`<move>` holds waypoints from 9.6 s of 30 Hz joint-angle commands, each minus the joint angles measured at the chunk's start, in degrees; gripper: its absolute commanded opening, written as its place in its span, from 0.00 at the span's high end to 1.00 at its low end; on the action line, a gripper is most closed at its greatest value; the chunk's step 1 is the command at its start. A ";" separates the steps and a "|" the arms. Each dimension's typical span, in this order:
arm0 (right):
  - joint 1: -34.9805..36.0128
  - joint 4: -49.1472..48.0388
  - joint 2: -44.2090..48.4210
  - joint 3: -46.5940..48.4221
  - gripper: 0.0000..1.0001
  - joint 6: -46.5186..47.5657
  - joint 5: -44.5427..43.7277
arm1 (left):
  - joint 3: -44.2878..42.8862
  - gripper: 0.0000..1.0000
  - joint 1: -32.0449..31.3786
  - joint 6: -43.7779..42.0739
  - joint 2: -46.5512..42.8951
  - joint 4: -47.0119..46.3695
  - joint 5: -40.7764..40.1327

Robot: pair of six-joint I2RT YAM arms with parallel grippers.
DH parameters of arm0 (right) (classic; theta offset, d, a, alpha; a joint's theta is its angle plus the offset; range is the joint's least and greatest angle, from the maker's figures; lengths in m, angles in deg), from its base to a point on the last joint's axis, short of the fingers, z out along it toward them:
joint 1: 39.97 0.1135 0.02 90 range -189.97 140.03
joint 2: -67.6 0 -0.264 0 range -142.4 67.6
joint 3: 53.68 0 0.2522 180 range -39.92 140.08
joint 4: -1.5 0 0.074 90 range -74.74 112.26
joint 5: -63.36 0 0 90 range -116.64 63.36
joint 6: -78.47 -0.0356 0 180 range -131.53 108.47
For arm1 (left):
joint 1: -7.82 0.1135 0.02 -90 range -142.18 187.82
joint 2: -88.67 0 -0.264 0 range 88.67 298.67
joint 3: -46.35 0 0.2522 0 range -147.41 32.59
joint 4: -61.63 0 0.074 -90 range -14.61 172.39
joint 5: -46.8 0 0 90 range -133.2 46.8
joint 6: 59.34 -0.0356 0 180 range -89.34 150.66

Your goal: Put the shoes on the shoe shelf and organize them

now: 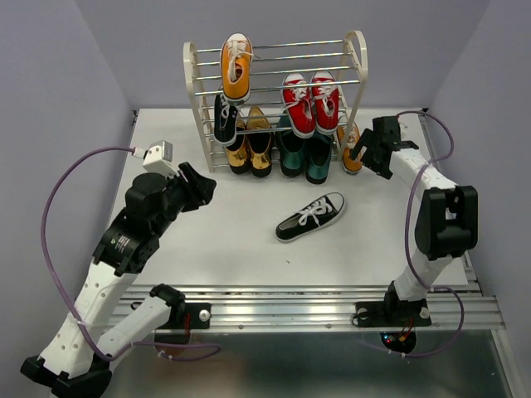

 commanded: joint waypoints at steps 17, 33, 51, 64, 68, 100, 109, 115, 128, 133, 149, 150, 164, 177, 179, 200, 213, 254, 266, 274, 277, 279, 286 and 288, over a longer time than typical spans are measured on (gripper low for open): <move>-2.99 -3.84 -10.36 6.79 0.51 -0.84 2.00 | -1.95 0.43 0.00 -1.74 -0.34 0.07 0.12; -3.52 -4.46 13.89 -16.48 0.99 -1.54 2.35 | -0.45 0.44 -0.09 -0.33 0.54 -2.39 2.49; -3.52 2.74 34.29 -28.28 0.00 3.99 4.73 | 1.21 0.44 -0.09 0.72 0.63 -4.67 4.16; -3.52 -3.23 26.65 -32.86 0.00 1.97 12.99 | 1.22 0.44 -0.09 -0.15 3.97 -5.38 6.36; -3.52 -3.58 25.77 -32.25 0.02 1.62 11.33 | 1.13 0.44 -0.09 -0.33 5.46 -6.26 7.24; -3.52 -4.81 22.87 -31.01 0.00 2.85 10.61 | 0.86 0.46 0.00 -0.77 9.42 -8.72 8.73; -3.52 -4.73 24.10 -30.75 0.00 3.64 11.76 | 1.92 0.46 0.00 -1.47 11.09 -10.03 8.38; -3.52 -5.25 21.82 -31.45 0.00 3.82 12.64 | 4.28 0.46 0.00 -2.35 13.55 -12.84 8.12; -3.52 -6.66 12.33 -22.93 0.00 1.45 12.73 | -1.24 0.48 -0.09 -6.13 24.98 -16.36 11.11; -3.52 -7.19 11.01 -21.52 0.00 1.27 12.90 | -1.51 0.48 0.00 -7.45 24.01 -16.37 10.67; -3.52 -4.03 12.93 -19.41 0.00 5.31 10.18 | -0.72 0.48 0.00 -9.29 20.67 -13.91 7.77; -3.52 -3.41 13.81 -19.06 0.00 5.23 10.53 | -0.72 0.48 0.00 -9.30 20.15 -13.64 7.59; 0.85 3.44 29.45 -16.86 0.00 2.15 10.88 | 0.69 0.48 -1.39 -8.42 16.01 -10.66 6.98; 2.63 11.35 40.09 -18.27 0.00 0.83 7.80 | -0.37 0.42 -23.64 -2.61 31.46 -13.46 -3.23; 2.63 11.97 40.97 -18.53 0.00 1.09 7.72 | -0.98 0.42 -24.34 -2.70 33.40 -13.99 -2.43; 2.63 13.99 44.58 -19.94 0.00 2.06 8.25 | -4.32 0.51 -24.96 -2.79 51.07 -15.75 -1.64; 2.63 14.35 45.63 -20.73 0.00 1.97 8.16 | -4.93 0.67 -26.02 -3.23 55.64 -14.52 -1.37; 2.63 16.80 46.68 -17.65 0.00 3.64 7.72 | -22.44 1.00 -11.25 26.12 28.76 2.72 -20.53; 2.63 17.77 47.74 -17.57 0.00 3.29 8.16 | -23.30 1.00 -10.37 32.62 33.41 -4.84 -24.75; 2.63 19.71 48.80 -17.12 0.00 3.47 7.45 | -23.39 1.00 -10.37 37.37 35.70 -10.47 -30.11; 2.63 20.06 48.71 -17.13 0.00 3.56 7.54 | -25.15 1.00 -10.28 38.42 37.27 -11.09 -31.60; 2.63 20.15 48.45 -17.04 0.00 3.64 7.63 | -26.73 1.00 -10.28 38.87 38.07 -11.09 -32.22; 2.63 20.76 48.27 -16.42 0.00 3.38 7.54 | -29.72 1.00 -10.28 39.75 42.90 -12.23 -35.21; 2.63 21.02 48.44 -16.33 0.00 3.29 7.28 | -30.07 1.00 -10.28 39.57 44.30 -13.28 -35.39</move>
